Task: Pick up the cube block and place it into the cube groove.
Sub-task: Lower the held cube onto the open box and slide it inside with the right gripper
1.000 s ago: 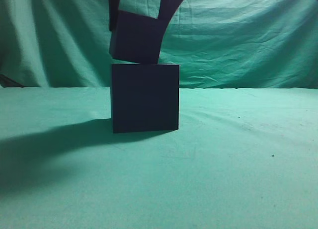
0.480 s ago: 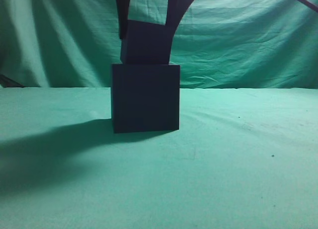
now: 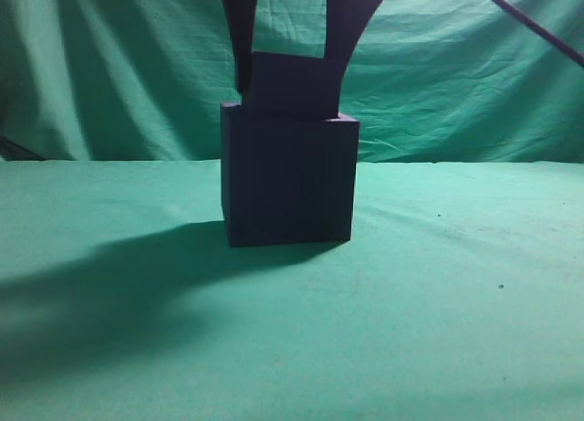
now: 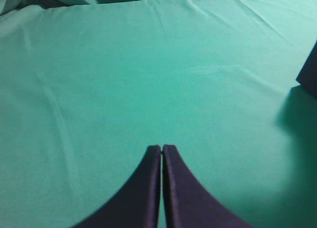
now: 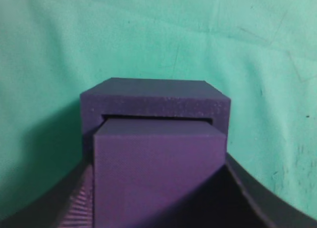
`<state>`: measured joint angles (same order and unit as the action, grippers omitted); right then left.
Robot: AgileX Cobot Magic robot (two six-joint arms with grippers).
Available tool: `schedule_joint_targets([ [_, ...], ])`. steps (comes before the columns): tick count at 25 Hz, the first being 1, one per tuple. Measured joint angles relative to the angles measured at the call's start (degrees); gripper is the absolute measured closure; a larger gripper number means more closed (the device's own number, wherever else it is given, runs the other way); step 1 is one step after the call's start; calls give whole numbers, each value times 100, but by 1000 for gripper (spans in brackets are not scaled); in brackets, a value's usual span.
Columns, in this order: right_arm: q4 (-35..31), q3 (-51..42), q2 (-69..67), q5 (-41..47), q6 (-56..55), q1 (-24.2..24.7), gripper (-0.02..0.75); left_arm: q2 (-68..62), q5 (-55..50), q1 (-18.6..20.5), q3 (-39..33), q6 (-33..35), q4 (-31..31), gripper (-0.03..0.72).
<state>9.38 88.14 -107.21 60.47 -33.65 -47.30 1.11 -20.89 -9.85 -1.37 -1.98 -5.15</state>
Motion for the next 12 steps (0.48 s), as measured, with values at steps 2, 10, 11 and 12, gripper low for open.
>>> schedule_joint_targets([
  [2,-23,0,-22,11,13,0,309,0,0,0,0,0,0,688],
  [10,1,0,-225,-71,49,0,309,0,0,0,0,0,0,688],
  [11,13,0,-234,-113,96,0,309,0,0,0,0,0,0,688],
  [12,13,0,-247,-141,141,0,309,0,0,0,0,0,0,688],
])
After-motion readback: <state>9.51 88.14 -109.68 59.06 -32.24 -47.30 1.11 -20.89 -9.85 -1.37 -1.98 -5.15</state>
